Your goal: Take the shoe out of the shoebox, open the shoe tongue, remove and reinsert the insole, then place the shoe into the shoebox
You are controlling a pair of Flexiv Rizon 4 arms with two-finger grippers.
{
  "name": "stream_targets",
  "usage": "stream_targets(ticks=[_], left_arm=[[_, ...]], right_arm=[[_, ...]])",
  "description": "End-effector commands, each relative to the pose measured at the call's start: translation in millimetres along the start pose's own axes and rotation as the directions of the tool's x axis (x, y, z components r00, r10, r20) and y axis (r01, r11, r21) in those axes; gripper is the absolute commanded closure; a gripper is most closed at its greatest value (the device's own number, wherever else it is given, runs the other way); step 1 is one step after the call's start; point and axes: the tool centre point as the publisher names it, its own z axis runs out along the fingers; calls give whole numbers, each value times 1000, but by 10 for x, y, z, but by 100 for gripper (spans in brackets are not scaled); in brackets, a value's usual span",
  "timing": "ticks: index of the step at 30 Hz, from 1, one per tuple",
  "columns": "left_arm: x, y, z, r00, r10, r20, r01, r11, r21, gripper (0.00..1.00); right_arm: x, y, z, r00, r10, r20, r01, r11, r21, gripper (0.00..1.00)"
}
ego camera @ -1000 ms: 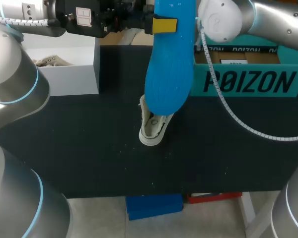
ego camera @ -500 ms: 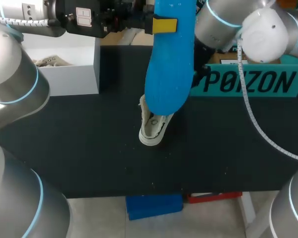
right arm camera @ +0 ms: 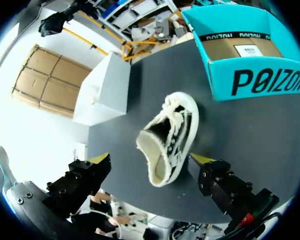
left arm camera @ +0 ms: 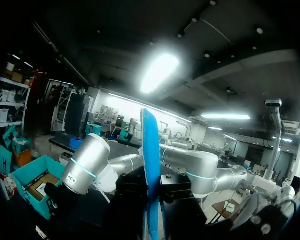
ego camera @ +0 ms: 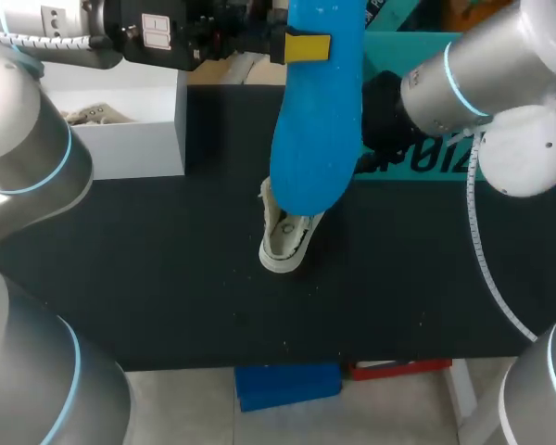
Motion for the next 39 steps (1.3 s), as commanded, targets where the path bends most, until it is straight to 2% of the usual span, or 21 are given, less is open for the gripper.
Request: stream_targets(ticks=[1, 9, 19, 28, 30, 32, 39], left_arm=[[0, 6, 9, 1000, 0, 2, 0, 1000, 0, 100], [0, 6, 9, 1000, 0, 2, 0, 1000, 0, 100], [0, 6, 9, 1000, 0, 2, 0, 1000, 0, 100], [0, 6, 9, 1000, 0, 2, 0, 1000, 0, 100], [0, 6, 9, 1000, 0, 2, 0, 1000, 0, 100], [0, 6, 9, 1000, 0, 2, 0, 1000, 0, 100], [0, 6, 9, 1000, 0, 2, 0, 1000, 0, 100]], right_arm=[[-37, -25, -208, 951, 26, -309, -47, 997, -62, 0], [201, 20, -349, 876, 32, -480, -69, 996, -59, 0], [352, 10, -393, 781, 92, -617, -83, 996, 44, 0], [371, -58, -341, 735, 159, -659, -101, 987, 125, 0], [360, -71, -332, 739, 165, -653, -104, 986, 131, 0], [357, -81, -325, 717, 184, -672, -111, 982, 151, 0], [356, -90, -339, 747, 179, -640, -115, 983, 141, 0]])
